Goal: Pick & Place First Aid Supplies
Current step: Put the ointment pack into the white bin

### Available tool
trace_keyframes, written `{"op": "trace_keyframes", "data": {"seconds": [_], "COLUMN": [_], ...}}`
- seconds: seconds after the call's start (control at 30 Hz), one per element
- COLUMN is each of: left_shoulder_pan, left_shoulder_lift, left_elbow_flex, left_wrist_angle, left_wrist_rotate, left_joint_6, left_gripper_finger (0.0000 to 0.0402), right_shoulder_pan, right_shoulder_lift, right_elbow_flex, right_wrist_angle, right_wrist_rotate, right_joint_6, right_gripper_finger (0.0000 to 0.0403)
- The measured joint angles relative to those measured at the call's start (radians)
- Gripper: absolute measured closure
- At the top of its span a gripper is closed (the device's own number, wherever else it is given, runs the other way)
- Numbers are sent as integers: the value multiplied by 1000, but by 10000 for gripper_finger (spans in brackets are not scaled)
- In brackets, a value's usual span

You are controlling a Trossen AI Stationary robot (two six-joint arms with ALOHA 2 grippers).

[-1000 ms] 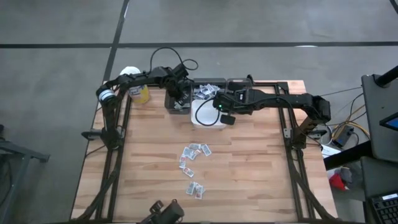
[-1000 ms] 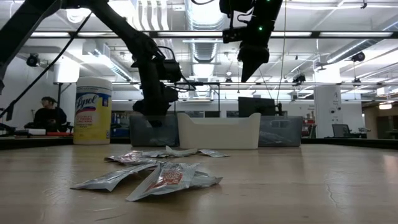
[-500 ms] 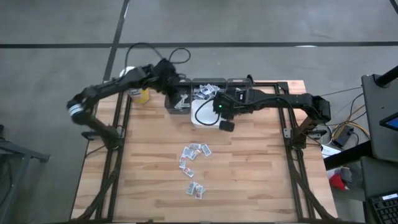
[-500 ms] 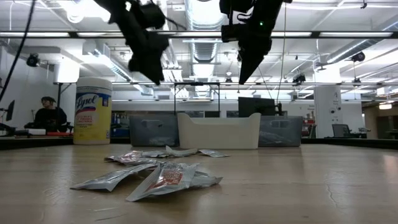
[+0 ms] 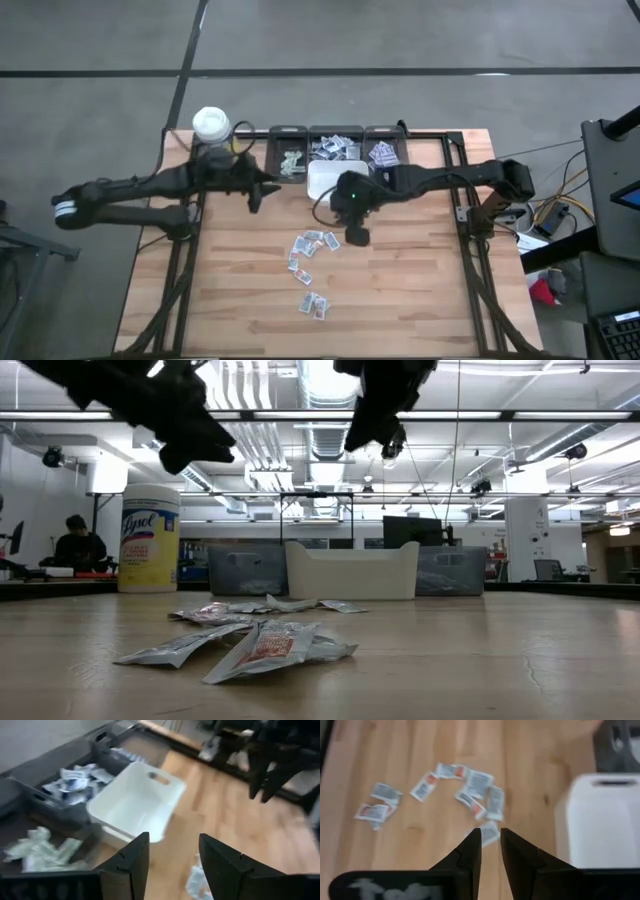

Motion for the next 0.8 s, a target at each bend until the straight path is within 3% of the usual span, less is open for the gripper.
{"op": "trace_keyframes", "data": {"seconds": [0.33,0.8], "left_shoulder_pan": [-98,-107], "left_shoulder_lift": [-184,-192], "left_elbow_flex": [-246,-300], "left_wrist_angle": [193,264], "left_wrist_rotate": [-3,-4], "left_joint_6": [-141,-176], "left_gripper_finger": [237,236], "right_shoulder_pan": [59,64], "right_shoulder_lift": [71,231], "right_elbow_flex": [0,23], "right_wrist_angle": [34,54], "right_wrist_rotate": [-3,-35], "right_joint_6": [4,-214], "right_gripper_finger": [335,310]}}
